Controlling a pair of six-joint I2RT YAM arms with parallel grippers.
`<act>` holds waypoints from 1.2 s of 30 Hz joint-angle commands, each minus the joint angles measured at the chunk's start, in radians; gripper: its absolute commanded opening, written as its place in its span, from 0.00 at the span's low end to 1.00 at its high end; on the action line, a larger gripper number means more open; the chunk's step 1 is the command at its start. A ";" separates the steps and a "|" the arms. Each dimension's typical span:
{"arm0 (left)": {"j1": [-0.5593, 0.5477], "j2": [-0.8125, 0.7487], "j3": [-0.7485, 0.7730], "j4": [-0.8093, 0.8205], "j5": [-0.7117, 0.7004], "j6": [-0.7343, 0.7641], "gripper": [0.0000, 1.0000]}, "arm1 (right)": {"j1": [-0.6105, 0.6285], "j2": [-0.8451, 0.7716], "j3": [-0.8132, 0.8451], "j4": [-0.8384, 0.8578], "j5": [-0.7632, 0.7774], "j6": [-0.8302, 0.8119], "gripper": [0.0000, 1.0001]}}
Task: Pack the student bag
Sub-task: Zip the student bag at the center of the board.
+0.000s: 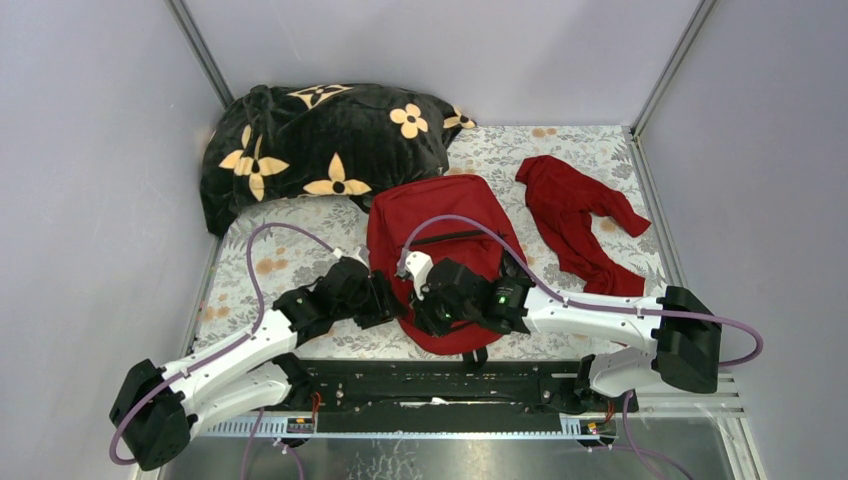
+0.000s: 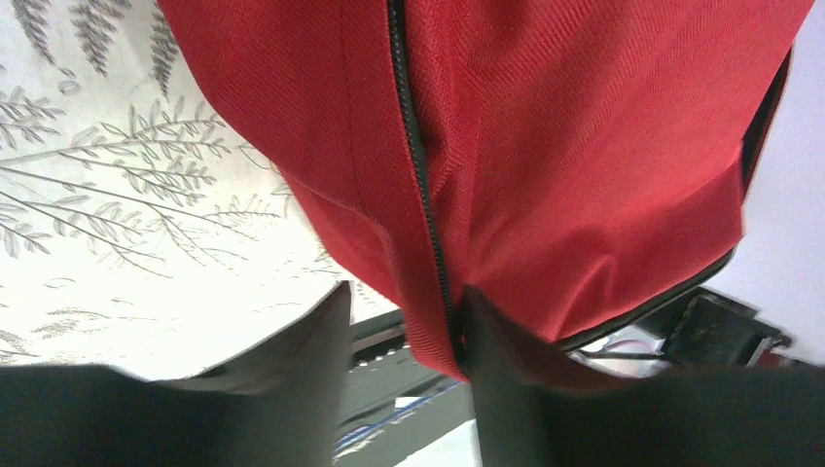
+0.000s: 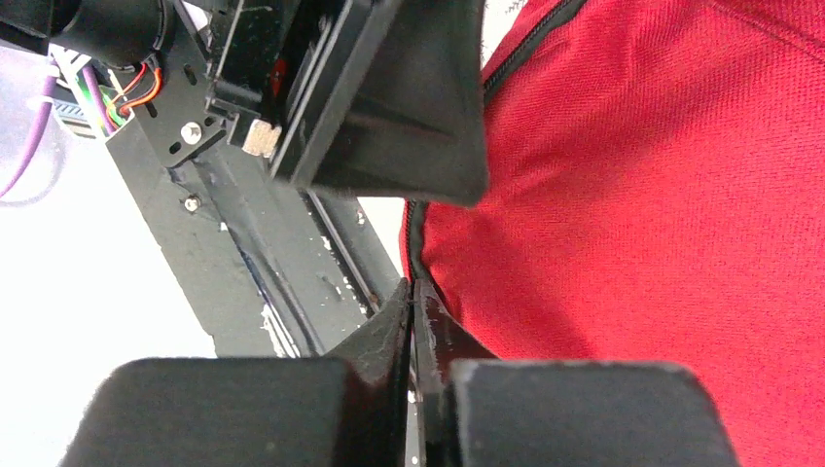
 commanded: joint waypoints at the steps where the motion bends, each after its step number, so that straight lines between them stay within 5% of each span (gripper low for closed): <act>1: 0.010 0.012 -0.022 0.068 0.008 -0.011 0.41 | 0.005 -0.061 -0.006 0.042 0.038 0.025 0.00; 4: 0.011 0.020 -0.015 0.066 -0.012 0.001 0.01 | 0.005 -0.136 -0.045 0.031 0.060 0.053 0.00; 5: 0.011 0.019 -0.007 0.054 -0.028 0.006 0.00 | 0.005 -0.171 -0.063 0.025 0.087 0.062 0.00; 19: 0.129 -0.072 0.017 -0.102 -0.121 0.039 0.00 | 0.005 -0.684 -0.367 -0.069 0.251 0.234 0.00; 29: 0.312 -0.133 0.093 -0.287 -0.200 0.110 0.00 | 0.005 -0.933 -0.419 -0.290 0.599 0.418 0.00; 36: 0.512 -0.077 0.153 -0.237 -0.131 0.219 0.02 | 0.005 -0.864 -0.414 -0.257 0.602 0.450 0.00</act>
